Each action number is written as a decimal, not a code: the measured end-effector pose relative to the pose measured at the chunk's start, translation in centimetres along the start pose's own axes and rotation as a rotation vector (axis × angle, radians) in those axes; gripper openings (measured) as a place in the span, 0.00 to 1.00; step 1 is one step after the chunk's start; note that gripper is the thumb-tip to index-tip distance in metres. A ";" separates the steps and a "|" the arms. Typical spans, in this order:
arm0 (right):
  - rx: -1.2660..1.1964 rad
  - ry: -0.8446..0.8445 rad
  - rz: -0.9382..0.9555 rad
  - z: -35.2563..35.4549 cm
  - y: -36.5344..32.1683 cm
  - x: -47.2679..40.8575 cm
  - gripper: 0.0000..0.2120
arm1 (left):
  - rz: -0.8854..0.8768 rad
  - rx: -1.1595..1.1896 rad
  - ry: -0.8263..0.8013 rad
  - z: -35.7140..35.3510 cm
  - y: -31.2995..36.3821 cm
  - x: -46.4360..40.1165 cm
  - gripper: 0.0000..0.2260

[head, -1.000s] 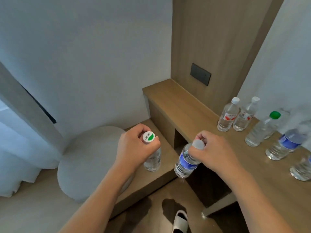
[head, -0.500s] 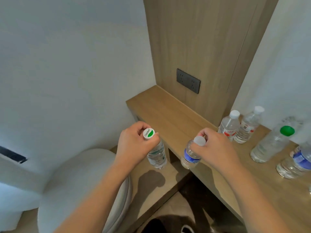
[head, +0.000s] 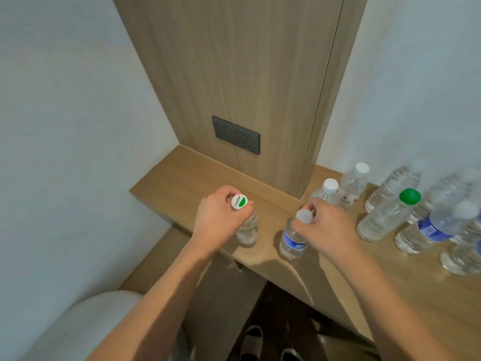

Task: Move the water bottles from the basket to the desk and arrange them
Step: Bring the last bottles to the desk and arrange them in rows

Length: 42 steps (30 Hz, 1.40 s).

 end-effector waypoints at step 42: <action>-0.017 0.423 -0.188 4.0 5.3 9.4 0.25 | -0.842 -0.217 -0.150 -10.1 8.5 0.1 0.17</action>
Point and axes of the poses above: each hand's wrist, its own x-axis away from the middle knuckle, its own z-axis out of the back of the hand, y = z × x, the point moved 2 cm from there along -x, towards the middle knuckle, and after that the axes turned 3 degrees about x, right-handed, at the moved point
